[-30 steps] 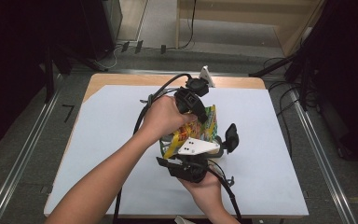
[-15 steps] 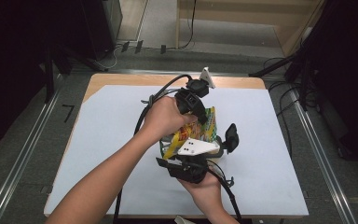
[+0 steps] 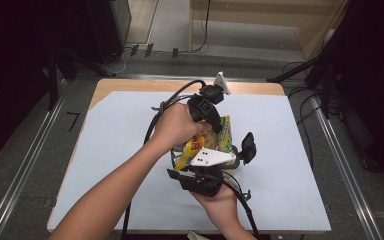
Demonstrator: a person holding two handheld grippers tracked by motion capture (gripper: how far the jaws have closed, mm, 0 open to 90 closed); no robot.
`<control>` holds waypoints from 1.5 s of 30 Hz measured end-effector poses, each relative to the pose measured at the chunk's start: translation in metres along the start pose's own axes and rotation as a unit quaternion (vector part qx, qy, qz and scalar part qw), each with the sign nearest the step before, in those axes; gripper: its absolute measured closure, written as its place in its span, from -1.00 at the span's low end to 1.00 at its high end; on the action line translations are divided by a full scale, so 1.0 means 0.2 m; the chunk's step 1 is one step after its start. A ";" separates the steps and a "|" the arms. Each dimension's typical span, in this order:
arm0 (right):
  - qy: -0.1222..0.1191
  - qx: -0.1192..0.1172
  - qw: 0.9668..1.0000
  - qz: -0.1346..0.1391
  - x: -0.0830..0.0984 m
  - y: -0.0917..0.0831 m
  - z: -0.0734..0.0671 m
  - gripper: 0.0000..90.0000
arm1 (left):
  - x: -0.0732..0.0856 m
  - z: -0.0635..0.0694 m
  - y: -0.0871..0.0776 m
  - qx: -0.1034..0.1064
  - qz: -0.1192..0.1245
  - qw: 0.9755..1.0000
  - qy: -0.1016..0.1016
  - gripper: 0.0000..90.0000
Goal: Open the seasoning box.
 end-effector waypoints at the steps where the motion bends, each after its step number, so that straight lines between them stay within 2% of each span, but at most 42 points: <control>1: -0.001 0.000 1.000 0.000 0.00 0.00 0.00 0.56 | 0.00 0.00 0.00 -0.001 0.000 1.000 0.000 0.90; 13: -0.008 0.004 1.000 -0.005 0.01 0.01 0.01 0.56 | 0.00 0.00 0.00 -0.002 0.008 1.000 -0.001 0.90; 35: -0.010 0.007 1.000 -0.005 0.01 0.01 0.01 0.57 | 0.00 0.01 0.00 -0.003 0.008 1.000 0.002 0.90; 45: -0.008 0.009 1.000 -0.004 0.02 0.02 0.01 0.49 | 0.00 0.01 -0.01 -0.004 0.010 1.000 0.006 0.91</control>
Point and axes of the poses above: each handheld gripper's, and its own axes: y roughly forward along the jaws, x roughly out of its underside, z roughly to its right, the point moved 4 cm from there along y, roughly forward along the jaws, and after that the axes turned 7 degrees about -x, right-handed, at the moved point
